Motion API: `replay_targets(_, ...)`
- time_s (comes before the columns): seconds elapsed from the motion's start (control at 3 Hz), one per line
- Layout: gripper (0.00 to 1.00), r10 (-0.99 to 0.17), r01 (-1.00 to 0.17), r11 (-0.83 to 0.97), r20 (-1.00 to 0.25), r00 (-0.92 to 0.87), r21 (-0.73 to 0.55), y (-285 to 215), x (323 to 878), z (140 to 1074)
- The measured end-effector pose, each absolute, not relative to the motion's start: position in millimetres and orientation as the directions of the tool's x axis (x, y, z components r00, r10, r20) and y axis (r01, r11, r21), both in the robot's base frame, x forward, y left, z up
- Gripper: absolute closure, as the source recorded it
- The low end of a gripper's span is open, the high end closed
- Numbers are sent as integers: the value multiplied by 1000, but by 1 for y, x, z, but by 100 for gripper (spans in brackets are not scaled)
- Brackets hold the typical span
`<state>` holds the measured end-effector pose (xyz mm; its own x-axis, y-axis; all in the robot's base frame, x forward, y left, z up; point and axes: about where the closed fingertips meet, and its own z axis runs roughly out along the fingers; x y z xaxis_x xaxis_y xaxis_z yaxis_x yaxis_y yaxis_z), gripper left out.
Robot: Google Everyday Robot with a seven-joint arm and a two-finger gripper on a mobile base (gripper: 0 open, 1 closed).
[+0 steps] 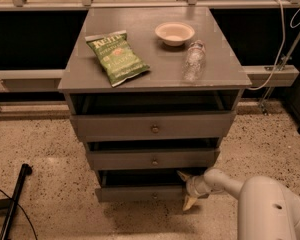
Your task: Open bottom drawer
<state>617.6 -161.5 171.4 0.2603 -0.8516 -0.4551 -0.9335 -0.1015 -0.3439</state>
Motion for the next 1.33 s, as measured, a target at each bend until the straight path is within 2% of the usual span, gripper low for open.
replay_targets(0.33, 24, -849, -954, -84, -481, 219, -287, -164, 584, 169)
replay_targets(0.67, 55, -844, -963, -86, -495, 208, -257, -163, 564, 171)
replay_targets(1.0, 62, -840, -964, -91, -501, 209, -250, -162, 557, 175)
replay_targets(1.33, 59, -834, -962, -100, -506, 220, -254, -161, 555, 188)
